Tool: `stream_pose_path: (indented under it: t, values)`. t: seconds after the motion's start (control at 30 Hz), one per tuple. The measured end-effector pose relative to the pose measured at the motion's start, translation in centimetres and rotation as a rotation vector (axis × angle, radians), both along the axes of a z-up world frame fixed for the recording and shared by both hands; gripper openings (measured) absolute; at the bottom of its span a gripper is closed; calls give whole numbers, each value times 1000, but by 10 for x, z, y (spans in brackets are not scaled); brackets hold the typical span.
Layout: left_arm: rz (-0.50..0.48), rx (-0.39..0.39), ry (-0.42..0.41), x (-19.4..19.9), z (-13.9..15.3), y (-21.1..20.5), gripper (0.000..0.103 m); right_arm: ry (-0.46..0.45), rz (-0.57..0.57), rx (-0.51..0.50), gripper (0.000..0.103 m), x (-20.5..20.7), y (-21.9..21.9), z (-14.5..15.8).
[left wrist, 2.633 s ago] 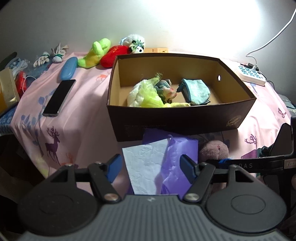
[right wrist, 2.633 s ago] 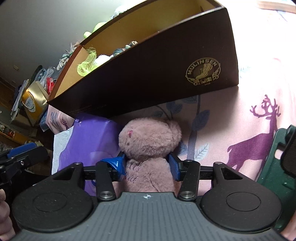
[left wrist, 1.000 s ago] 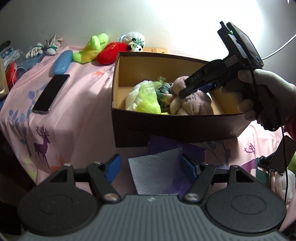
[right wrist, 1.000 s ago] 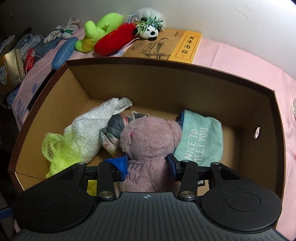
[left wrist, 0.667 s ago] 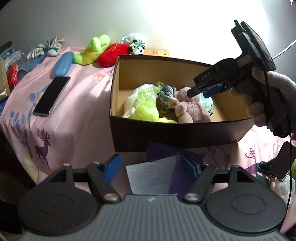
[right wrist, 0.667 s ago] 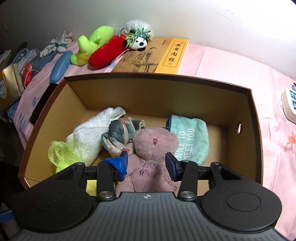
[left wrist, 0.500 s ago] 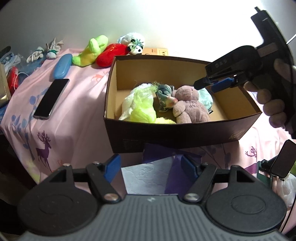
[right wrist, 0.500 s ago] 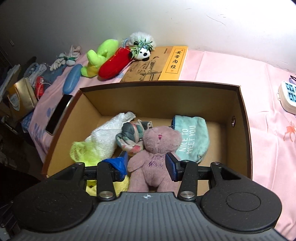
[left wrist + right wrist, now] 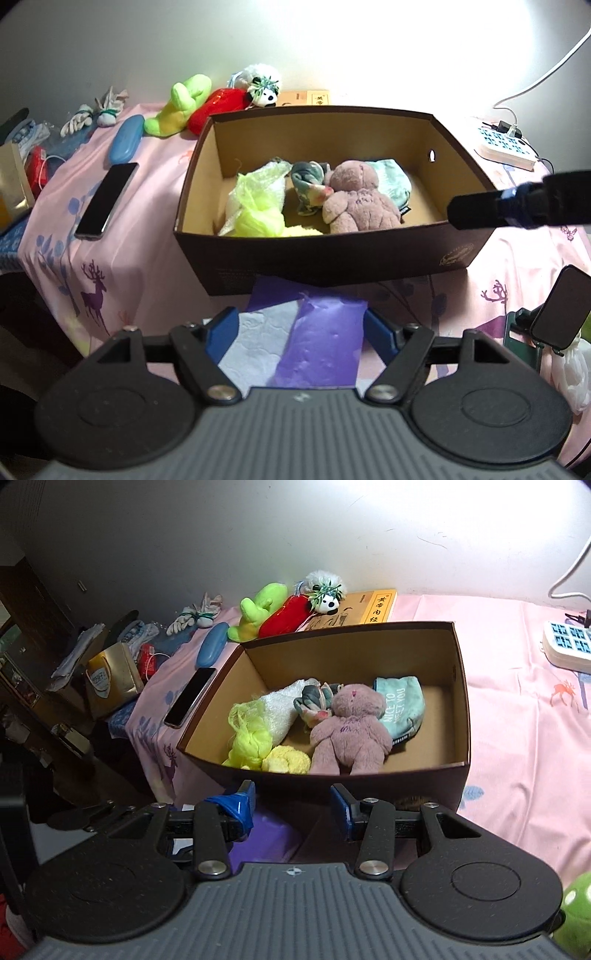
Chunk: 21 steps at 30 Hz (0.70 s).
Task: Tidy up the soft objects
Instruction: 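Carry the pink teddy bear into the box and open the right gripper, then move the left tool to the white plastic-wrapped bundle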
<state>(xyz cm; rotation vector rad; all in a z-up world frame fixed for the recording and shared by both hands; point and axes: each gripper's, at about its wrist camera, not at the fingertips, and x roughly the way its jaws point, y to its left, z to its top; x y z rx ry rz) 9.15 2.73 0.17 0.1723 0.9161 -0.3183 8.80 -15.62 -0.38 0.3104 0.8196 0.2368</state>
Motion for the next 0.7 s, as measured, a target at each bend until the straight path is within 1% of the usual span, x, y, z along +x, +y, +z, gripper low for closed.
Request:
stream_pose_path:
  t: [0.2, 0.37, 0.57, 0.7]
  values:
    - [7, 36, 1, -27, -1, -21, 77, -26, 1, 27, 28, -49, -11, -4]
    - [-3, 54, 15, -48, -4, -42, 77, -23, -10, 48, 28, -81, -23, -12]
    - [-20, 74, 36, -69, -11, -65, 77, -10, -61, 105, 28, -115, -48, -25]
    - [-49, 84, 51, -83, -17, -82, 77, -1, -108, 127, 29, -137, -67, -35]
